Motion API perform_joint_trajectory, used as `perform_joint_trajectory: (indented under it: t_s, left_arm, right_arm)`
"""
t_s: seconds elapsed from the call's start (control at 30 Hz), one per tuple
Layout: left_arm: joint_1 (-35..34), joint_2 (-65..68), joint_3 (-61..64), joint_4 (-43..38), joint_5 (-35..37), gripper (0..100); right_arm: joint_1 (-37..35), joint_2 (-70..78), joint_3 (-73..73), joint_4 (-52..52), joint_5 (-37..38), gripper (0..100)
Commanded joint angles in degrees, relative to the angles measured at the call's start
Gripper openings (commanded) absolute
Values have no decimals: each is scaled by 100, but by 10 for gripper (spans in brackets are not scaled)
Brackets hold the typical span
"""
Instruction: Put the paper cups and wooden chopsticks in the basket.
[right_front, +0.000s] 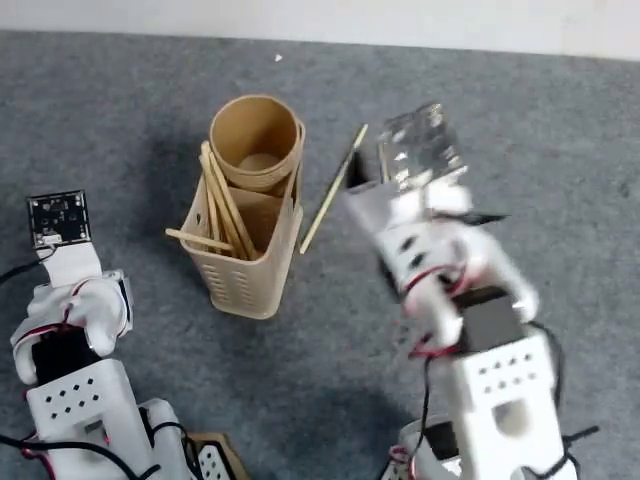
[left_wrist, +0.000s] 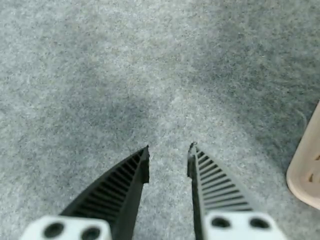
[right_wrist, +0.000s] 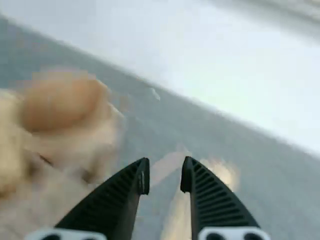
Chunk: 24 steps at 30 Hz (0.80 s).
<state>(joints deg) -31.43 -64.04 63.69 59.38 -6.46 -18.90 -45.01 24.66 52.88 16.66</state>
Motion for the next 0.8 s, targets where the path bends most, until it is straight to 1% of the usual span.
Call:
perform_joint_trajectory:
  t_s: [0.0, 0.1, 0.2, 0.27, 0.37, 0.5, 0.77]
  left_arm:
    - [-4, -75, -31, -62, -35, 147]
    - [-4, -75, -31, -62, -35, 147]
    - [-4, -75, -22, -62, -35, 147]
    - [-4, -75, -22, -62, -35, 147]
    - [-4, -75, -22, -62, -35, 147]
    - [-4, -75, 4, -79, -35, 147]
    - [-4, -75, 66, -97, -35, 147]
  right_arm:
    - [971, 980, -312, 453, 554, 123]
    - [1341, 2018, 4, -57, 765, 123]
    - [1516, 3011, 207, -804, 774, 123]
    - [1631, 3618, 242, -1095, 756, 123]
    - [1842, 4330, 101, -1314, 756, 123]
    - [2070, 4875, -268, -1367, 756, 123]
    - [2097, 5684, -558, -1376, 765, 123]
